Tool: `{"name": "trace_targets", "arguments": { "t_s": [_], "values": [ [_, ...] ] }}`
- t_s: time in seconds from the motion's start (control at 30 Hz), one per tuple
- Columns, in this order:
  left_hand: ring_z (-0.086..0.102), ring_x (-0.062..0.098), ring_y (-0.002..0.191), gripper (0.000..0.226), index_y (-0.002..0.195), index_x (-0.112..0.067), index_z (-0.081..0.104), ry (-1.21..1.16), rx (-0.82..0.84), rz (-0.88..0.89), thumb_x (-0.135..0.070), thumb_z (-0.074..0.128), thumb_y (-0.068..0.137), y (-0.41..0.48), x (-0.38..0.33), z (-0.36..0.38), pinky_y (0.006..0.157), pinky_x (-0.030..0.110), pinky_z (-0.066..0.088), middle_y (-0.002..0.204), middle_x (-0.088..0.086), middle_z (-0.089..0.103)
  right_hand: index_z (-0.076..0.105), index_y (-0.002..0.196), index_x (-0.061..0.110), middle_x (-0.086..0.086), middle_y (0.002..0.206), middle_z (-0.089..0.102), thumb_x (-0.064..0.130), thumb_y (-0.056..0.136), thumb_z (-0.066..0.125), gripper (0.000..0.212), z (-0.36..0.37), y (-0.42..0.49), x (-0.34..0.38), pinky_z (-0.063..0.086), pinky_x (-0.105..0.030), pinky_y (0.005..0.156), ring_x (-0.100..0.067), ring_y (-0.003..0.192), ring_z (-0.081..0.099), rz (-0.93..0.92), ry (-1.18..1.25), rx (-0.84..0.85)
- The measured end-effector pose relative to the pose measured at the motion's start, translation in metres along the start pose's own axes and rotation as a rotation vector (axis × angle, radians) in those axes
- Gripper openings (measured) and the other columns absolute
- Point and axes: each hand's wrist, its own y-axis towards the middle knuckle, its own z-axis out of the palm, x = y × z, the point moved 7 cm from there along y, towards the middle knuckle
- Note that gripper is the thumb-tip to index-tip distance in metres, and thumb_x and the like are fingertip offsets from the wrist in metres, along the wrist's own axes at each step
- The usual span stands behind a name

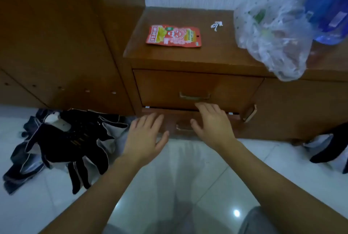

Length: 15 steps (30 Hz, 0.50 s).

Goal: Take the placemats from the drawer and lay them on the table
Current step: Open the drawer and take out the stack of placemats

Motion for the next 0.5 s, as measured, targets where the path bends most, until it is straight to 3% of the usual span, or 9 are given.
{"name": "trace_targets", "arguments": {
  "t_s": [0.17,0.33,0.5],
  "values": [
    [0.054,0.027,0.124,0.063,0.141,-0.014,0.052,0.031,-0.034,0.043,-0.054,0.03,0.097,0.011,0.011,-0.009,0.1,0.043,0.042,0.138,0.007,0.057,0.055,0.133,0.014,-0.004,0.12,0.058,0.027,0.091,0.06,0.044,-0.018,0.021,0.01,0.047,-0.038,0.088,-0.025,0.109,0.052,-0.024,0.033,-0.119],
    [0.05,0.027,0.129,0.063,0.143,-0.014,0.049,0.08,-0.107,0.079,-0.055,0.03,0.098,0.038,0.028,-0.038,0.101,0.043,0.041,0.143,0.008,0.053,0.055,0.134,0.018,-0.001,0.124,0.057,0.031,0.092,0.059,0.044,-0.019,0.039,0.012,0.044,-0.039,0.094,-0.023,0.114,0.051,-0.024,-0.029,-0.108],
    [0.046,0.029,0.133,0.066,0.145,-0.012,0.045,0.105,-0.168,0.035,-0.055,0.031,0.097,0.054,0.048,-0.067,0.104,0.046,0.041,0.146,0.011,0.049,0.066,0.119,0.017,-0.002,0.113,0.062,0.022,0.089,0.065,0.03,-0.015,0.045,0.021,0.048,-0.039,0.087,-0.024,0.104,0.055,-0.058,-0.021,-0.129]
  ]
}}
